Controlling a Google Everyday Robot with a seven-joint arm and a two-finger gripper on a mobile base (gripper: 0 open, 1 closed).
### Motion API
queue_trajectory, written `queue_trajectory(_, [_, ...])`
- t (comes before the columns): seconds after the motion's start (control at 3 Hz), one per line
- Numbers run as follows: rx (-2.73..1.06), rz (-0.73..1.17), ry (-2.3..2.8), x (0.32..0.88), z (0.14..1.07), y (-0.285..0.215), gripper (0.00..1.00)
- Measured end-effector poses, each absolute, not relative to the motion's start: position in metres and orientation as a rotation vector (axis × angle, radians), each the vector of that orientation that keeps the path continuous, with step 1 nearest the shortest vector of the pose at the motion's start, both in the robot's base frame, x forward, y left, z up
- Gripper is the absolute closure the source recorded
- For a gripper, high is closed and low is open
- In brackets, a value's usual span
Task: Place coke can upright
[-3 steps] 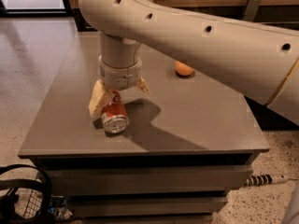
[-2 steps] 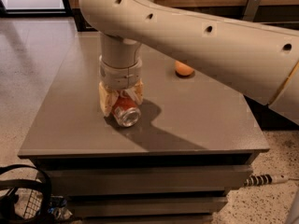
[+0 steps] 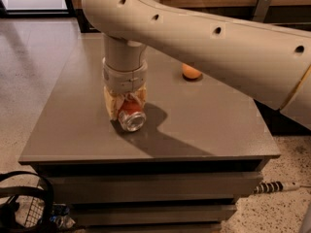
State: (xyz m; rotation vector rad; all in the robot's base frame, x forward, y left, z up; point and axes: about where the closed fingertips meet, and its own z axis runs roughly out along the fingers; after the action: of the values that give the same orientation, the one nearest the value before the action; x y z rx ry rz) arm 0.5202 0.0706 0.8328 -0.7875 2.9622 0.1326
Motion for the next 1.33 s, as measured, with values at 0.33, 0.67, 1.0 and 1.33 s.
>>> queue_trajectory(0.33, [-0.788, 0.134, 2.959, 0.52, 0.833, 0.071, 1.0])
queue_trajectory(0.67, [-0.788, 0.134, 2.959, 0.52, 0.833, 0.071, 1.0])
queue_trajectory(1.0, [-0.811, 0.143, 2.887, 0.516, 0.844, 0.063, 1.0])
queue_trajectory(1.33, [-0.879, 0.178, 2.671, 0.503, 0.88, 0.039, 1.0])
